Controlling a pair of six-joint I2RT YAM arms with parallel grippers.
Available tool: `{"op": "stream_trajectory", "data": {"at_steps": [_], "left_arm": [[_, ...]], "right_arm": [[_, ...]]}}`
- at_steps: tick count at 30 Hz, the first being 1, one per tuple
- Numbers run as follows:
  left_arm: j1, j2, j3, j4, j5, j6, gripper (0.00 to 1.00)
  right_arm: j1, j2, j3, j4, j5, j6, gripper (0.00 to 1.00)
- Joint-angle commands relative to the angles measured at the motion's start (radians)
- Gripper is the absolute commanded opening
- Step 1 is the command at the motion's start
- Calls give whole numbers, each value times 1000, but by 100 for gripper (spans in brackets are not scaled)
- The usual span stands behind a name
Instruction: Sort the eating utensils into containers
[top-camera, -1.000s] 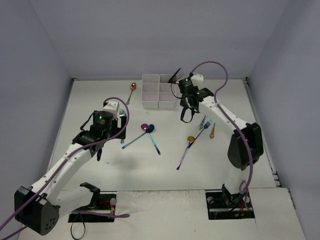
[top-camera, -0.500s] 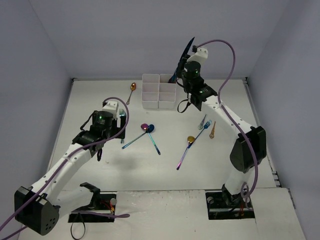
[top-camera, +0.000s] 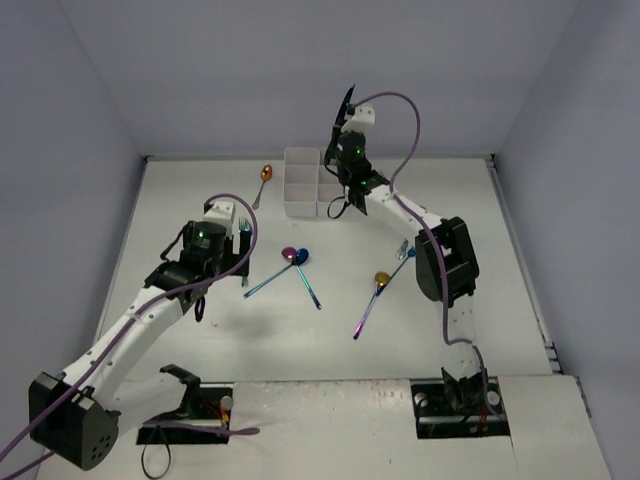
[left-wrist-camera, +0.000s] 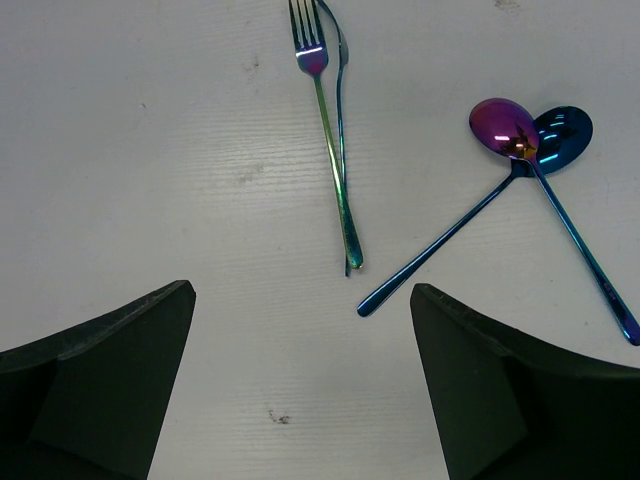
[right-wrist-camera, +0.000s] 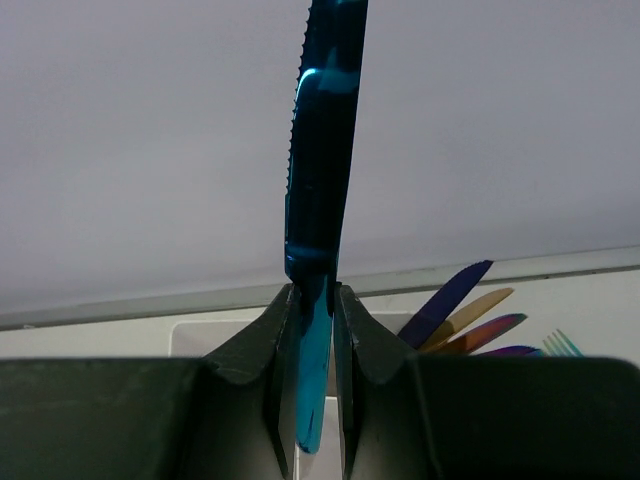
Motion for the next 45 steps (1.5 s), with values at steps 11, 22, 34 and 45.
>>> {"op": "stream_trajectory", "data": {"at_steps": [11, 22, 34, 45], "left_arm": [[4, -13, 10, 53, -23, -9, 87], [3, -11, 6, 55, -17, -12, 87], [3, -13, 5, 53, -14, -17, 87], [2, -28, 14, 34, -4, -51, 87]], "right_arm": [[-13, 133, 180, 227, 40, -79, 0], [-5, 176, 146, 236, 62, -51, 0], [14, 153, 64, 241, 76, -39, 6], [46, 17, -100, 226, 71, -28, 29]]}}
